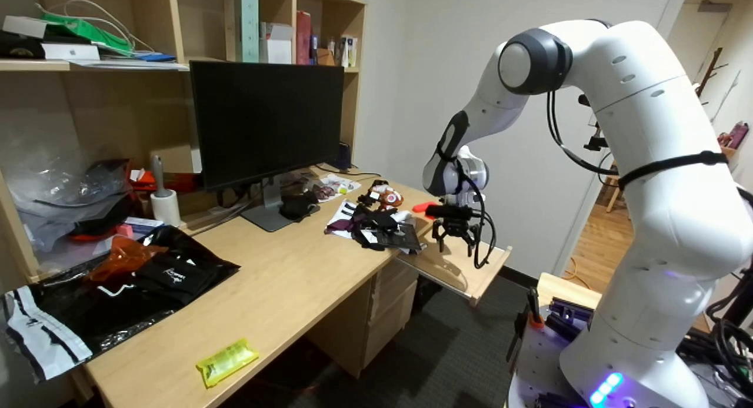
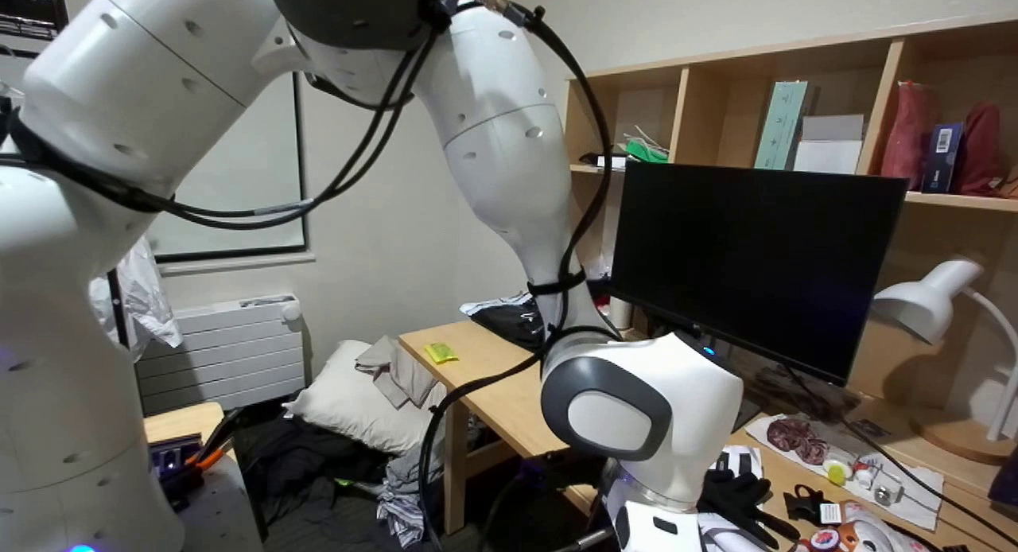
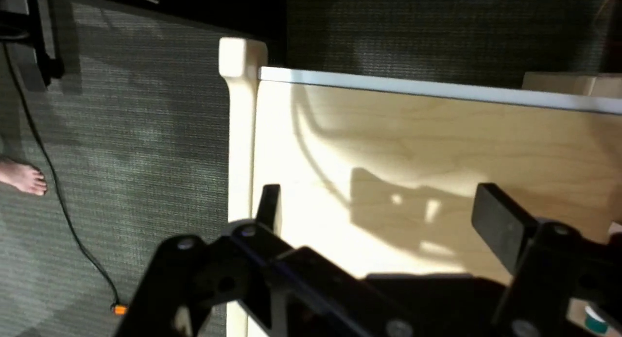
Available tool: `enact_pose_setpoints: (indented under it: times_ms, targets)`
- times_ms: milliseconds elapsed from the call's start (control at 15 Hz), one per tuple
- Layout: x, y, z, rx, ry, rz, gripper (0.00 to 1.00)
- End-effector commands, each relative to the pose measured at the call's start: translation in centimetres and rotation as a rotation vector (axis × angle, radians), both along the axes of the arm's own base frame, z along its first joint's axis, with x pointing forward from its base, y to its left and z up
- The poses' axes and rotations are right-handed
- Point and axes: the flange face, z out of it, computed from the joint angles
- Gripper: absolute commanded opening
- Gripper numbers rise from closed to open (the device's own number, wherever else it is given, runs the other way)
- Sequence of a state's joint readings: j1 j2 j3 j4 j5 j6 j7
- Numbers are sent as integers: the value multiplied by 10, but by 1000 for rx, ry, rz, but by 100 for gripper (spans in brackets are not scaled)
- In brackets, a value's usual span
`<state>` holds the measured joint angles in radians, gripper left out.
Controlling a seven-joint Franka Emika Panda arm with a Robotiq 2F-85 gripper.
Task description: Move the two tubes from the pullout table to the top of the desk
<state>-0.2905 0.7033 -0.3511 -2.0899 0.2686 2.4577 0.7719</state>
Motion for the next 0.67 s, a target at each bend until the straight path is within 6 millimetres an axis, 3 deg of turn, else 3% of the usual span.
enact_pose_setpoints:
  times_ms: [0,267,600]
  targets:
    - [2,-14,-16,-34,-45,-128,100]
    - [7,-27,-30,-136,-135,-117,100]
    - [28,-20,-43,-174,-160,-47,100]
